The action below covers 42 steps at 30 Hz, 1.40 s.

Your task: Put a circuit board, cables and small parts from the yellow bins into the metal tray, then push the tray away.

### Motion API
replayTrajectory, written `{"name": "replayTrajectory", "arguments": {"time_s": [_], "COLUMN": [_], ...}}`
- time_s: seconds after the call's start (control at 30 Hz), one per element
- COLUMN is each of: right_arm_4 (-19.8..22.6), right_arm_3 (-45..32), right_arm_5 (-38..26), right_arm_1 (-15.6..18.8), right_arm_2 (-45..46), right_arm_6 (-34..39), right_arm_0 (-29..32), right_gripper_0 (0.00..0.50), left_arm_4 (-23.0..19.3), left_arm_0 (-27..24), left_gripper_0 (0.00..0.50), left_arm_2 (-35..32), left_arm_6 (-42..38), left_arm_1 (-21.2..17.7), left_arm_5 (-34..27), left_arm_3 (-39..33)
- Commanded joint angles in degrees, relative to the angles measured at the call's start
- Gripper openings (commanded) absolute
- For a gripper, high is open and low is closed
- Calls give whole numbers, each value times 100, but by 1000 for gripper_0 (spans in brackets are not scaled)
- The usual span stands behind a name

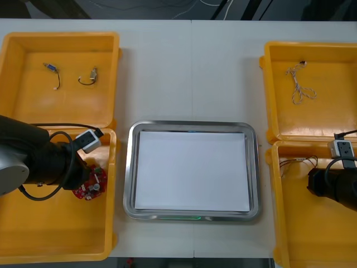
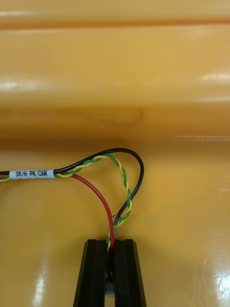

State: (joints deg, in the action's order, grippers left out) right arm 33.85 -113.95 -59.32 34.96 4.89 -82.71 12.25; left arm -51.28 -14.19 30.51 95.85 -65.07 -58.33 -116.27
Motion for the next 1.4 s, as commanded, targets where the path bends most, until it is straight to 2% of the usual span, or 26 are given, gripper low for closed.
{"name": "replayTrajectory", "arguments": {"time_s": [0.03,0.33,0.6,0.73,0.97,1.13,1.23,1.4], "right_arm_4": [-10,52,131,166,254,315,359,403], "right_arm_3": [-197,-857,-1428,-1542,-1604,-1718,-1762,-1850], "right_arm_5": [-88,-1134,-2110,-2294,-2400,-2400,-2400,-2356], "right_arm_1": [20,152,169,169,169,248,275,301], "right_arm_2": [-59,302,706,847,1022,1233,1356,1541], "right_arm_6": [-316,-316,-343,-360,-360,-360,-360,-325], "right_arm_0": [252,225,93,93,164,392,559,858], "right_gripper_0": [0,0,0,0,0,0,0,0], "left_arm_4": [-136,-303,-426,-470,-470,-426,-338,-303], "left_arm_0": [-154,267,848,1181,2087,2720,2974,3124], "left_gripper_0": [0,0,0,0,0,0,0,0], "left_arm_2": [-151,-1091,-1812,-2146,-2902,-3306,-3429,-3482], "left_arm_6": [602,602,690,742,804,848,848,857], "left_arm_1": [-296,-279,-279,-279,-235,-226,-226,-155], "left_arm_5": [-152,-908,-943,-943,-926,-689,-522,-337], "left_arm_3": [-230,-704,-854,-933,-1126,-1144,-1144,-950]}}
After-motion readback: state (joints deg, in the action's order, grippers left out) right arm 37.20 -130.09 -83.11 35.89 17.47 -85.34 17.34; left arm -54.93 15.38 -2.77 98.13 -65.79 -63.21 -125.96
